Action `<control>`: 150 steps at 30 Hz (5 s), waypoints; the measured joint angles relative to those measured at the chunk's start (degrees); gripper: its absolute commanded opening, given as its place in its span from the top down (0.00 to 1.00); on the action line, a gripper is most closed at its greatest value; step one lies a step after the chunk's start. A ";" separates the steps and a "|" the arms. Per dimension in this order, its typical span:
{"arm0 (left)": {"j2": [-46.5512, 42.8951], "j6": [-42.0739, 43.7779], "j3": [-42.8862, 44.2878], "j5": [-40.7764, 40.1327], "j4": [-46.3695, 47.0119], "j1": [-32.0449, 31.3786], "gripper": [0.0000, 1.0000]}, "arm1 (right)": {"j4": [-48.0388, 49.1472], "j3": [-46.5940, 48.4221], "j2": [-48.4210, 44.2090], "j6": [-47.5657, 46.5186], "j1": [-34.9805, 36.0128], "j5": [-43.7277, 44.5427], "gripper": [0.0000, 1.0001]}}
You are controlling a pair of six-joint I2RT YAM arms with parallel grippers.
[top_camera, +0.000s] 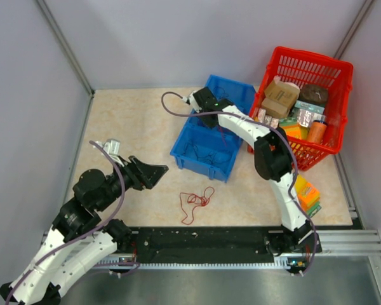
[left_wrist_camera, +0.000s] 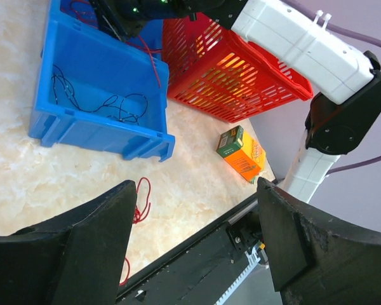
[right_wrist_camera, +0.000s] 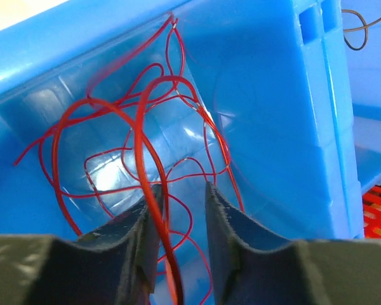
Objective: Untangle the cables
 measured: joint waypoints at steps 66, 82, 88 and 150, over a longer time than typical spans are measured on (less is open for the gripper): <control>12.87 -2.82 -8.68 10.19 4.42 0.00 0.21 | 4.31 -15.56 -20.55 -0.22 3.34 -6.12 1.00; 16.50 -5.53 -16.61 18.14 10.23 0.00 0.25 | 5.97 -14.38 -13.27 -5.92 0.96 -7.17 0.47; 25.53 -4.17 -18.01 18.78 12.48 0.00 0.29 | 4.85 -21.77 -24.65 8.41 2.93 -4.57 0.43; 31.56 16.50 -3.48 30.10 4.90 -0.55 1.00 | 49.22 -91.58 -81.55 46.42 22.91 -11.50 0.38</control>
